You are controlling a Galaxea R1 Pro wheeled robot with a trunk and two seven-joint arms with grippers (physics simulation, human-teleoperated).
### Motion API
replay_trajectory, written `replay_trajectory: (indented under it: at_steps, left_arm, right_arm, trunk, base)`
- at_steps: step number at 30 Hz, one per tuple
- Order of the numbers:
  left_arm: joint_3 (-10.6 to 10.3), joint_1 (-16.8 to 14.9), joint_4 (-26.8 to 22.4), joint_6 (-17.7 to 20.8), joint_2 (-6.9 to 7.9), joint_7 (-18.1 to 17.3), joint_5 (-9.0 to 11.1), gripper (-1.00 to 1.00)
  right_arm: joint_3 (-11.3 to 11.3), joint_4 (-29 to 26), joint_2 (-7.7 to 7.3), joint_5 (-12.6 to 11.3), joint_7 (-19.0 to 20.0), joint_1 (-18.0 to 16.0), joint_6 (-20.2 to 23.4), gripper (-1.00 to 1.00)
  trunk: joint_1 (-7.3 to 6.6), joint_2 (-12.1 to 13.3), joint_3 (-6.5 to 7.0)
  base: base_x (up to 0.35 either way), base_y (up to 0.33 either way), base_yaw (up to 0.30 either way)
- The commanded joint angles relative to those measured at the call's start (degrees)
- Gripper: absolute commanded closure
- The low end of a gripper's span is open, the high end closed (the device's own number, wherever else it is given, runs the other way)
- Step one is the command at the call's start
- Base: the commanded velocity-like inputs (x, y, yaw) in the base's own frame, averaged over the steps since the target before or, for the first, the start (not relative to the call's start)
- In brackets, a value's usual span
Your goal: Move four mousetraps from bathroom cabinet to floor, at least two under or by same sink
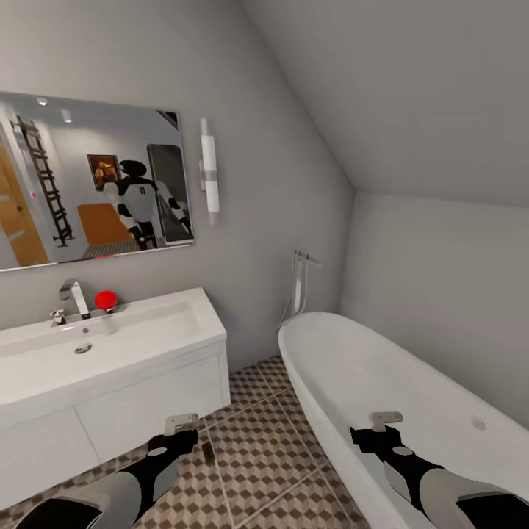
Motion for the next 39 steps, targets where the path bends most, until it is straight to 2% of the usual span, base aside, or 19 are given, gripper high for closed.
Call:
replay_trajectory:
  at_steps: [1, 39]
  left_arm:
    - [0.0, 0.0, 0.0, 0.0, 0.0, 0.0, 0.0, -1.0]
    - [0.0, 0.0, 0.0, -0.1, 0.09, 0.0, 0.0, -1.0]
  right_arm:
    - [0.0, 0.0, 0.0, 0.0, 0.0, 0.0, 0.0, -1.0]
    - [0.0, 0.0, 0.07, 0.0, 0.0, 0.0, 0.0, -1.0]
  trunk:
    - [-0.23, 0.4, 0.19]
    - [-8.57, 15.7, 7.01]
  base:
    - [0.0, 0.0, -0.277]
    - [0.0, 0.0, -0.277]
